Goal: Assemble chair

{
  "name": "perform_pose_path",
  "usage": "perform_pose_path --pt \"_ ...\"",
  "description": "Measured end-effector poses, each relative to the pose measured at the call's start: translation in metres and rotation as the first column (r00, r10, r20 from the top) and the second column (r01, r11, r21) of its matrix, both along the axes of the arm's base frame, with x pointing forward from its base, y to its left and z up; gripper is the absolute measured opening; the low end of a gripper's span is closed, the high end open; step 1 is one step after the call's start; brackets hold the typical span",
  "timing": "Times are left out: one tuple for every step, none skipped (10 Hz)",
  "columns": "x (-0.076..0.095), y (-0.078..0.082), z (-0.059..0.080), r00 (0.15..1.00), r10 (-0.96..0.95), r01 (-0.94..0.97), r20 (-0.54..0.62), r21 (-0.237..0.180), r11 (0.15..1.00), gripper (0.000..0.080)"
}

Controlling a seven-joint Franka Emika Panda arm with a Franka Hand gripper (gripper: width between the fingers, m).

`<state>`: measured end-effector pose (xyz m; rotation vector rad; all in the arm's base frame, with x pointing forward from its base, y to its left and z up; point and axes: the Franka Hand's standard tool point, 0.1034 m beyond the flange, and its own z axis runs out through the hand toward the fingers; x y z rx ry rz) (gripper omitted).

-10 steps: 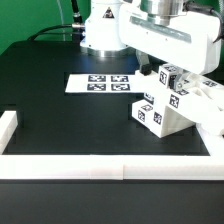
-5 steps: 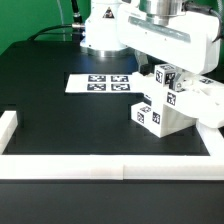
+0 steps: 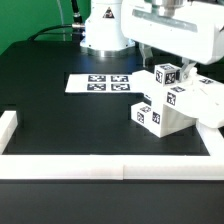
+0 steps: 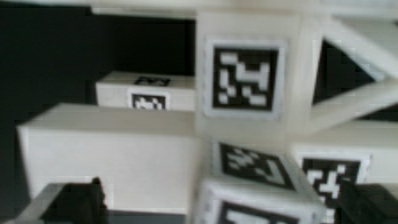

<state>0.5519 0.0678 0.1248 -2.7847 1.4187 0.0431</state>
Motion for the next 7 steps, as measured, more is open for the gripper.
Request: perform_pose_path --pt "-0.011 0.004 0.006 1.0 0.007 -0.007 -0.001 0.008 1.0 0.0649" --pt "-0.021 0.006 0.007 1.0 0.016 -0.016 -0.002 0.013 1.0 0.0649" --pt "-0.024 0.005 0.006 1.0 0.018 -0.018 -0.007 0.013 1.0 0.0649" --pt "-0.024 0.005 0.005 0.999 0.033 -0.033 -0.006 0.012 0.999 0.0649" --pt "-0.024 0.005 0.005 0.998 0.057 -0.056 -0.006 0.013 0.998 0.0649" --pt "-0.024 0.005 0.005 0.998 0.063 -0.063 -0.006 0.013 0.998 0.0649" --pt "-0.024 0.005 0.005 0.99 0.142 -0.142 -0.003 0.014 0.99 0.0649"
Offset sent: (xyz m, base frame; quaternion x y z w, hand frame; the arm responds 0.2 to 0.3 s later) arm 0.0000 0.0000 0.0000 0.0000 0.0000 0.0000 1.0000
